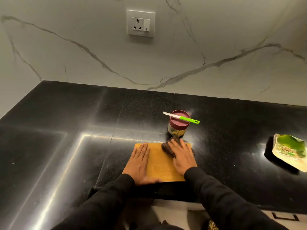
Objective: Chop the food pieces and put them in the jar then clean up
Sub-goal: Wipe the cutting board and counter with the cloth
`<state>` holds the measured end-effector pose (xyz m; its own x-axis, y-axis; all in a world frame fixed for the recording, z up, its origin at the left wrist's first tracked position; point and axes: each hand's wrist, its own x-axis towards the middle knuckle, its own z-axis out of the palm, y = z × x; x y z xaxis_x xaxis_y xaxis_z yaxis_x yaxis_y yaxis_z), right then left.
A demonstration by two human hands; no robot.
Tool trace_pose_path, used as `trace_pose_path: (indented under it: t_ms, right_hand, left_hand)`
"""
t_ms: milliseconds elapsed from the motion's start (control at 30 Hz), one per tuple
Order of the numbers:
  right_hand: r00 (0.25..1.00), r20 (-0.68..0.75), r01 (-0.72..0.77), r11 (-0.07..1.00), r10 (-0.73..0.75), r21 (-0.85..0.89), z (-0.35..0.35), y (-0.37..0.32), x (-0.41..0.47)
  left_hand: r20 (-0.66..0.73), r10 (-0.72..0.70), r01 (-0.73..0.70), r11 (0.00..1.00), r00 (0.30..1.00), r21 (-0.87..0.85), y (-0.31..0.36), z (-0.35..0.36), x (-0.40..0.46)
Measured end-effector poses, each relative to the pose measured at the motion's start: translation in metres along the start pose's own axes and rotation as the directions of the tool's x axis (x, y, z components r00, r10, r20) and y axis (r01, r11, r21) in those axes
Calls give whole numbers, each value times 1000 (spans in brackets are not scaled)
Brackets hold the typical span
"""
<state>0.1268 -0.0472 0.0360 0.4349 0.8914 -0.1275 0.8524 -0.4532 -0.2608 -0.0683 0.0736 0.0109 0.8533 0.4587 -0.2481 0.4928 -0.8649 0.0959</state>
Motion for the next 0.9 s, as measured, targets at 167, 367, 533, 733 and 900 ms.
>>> trace_pose_path:
  t_ms: [167, 367, 533, 733, 900]
  right_hand:
    - [994, 14, 110, 989, -112, 95, 17, -35, -14]
    - [911, 90, 382, 905, -403, 189, 29, 6, -70]
    - [990, -27, 142, 981, -140, 129, 16, 42, -81]
    - [982, -89, -160, 981, 169, 107, 6, 22, -69]
    - [953, -96, -272, 950, 288, 154, 1, -4, -43]
  left_hand:
    - [28, -8, 8, 1000, 1000, -1, 0, -1, 1]
    - [27, 78, -77, 996, 997, -38, -3, -2, 2]
    - [7, 52, -51, 994, 999, -92, -1, 0, 1]
    - [12, -7, 10, 971, 1000, -240, -25, -2, -17]
    - [-19, -28, 20, 945, 999, -325, -36, 9, -38]
